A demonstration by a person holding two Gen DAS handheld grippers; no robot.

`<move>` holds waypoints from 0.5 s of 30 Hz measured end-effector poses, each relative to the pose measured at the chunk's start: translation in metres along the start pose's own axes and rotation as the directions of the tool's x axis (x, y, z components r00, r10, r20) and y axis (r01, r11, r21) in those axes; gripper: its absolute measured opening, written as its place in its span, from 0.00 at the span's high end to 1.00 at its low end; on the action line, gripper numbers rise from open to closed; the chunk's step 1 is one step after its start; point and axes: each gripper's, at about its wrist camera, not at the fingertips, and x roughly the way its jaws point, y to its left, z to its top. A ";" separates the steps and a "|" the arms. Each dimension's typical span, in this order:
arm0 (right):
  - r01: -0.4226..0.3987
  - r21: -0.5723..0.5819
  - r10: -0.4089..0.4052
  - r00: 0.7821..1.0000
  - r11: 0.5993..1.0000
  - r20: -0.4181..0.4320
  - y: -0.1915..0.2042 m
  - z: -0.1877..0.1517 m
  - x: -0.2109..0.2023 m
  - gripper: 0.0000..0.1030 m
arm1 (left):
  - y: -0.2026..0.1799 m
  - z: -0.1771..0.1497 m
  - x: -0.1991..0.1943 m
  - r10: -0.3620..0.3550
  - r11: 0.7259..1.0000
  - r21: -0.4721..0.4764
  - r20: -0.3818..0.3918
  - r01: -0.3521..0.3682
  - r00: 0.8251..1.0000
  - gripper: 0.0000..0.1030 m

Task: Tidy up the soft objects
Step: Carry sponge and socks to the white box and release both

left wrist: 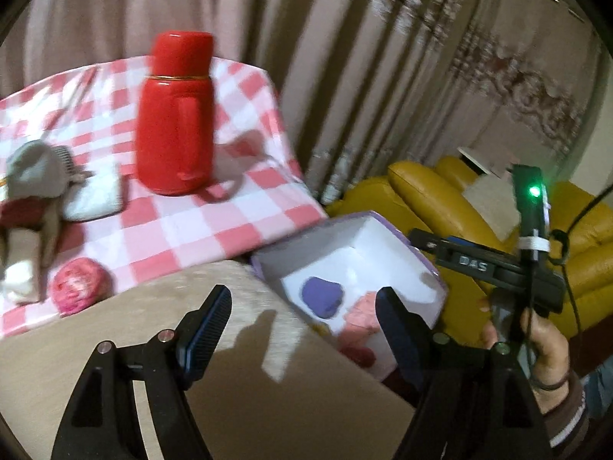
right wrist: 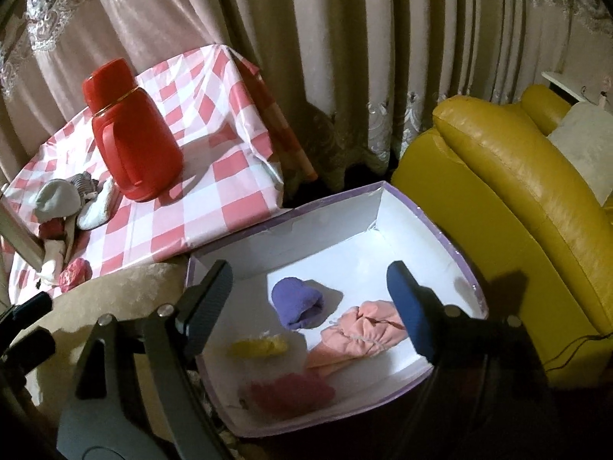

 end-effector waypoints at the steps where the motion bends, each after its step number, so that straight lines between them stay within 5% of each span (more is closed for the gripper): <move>1: 0.013 -0.001 -0.013 1.000 1.000 0.003 0.001 0.001 0.000 0.18 | 0.003 0.000 -0.003 0.014 1.000 -0.003 0.009 -0.014 1.000 0.24; 8: 0.048 -0.050 -0.045 0.997 0.998 0.067 0.018 -0.003 -0.003 0.18 | 0.033 -0.011 -0.035 0.102 0.995 0.004 0.080 -0.102 0.992 0.24; 15: -0.090 -0.064 0.089 0.996 0.994 -0.022 0.043 -0.008 0.007 0.17 | 0.102 -0.031 -0.072 0.190 0.970 -0.168 0.079 -0.175 0.979 0.24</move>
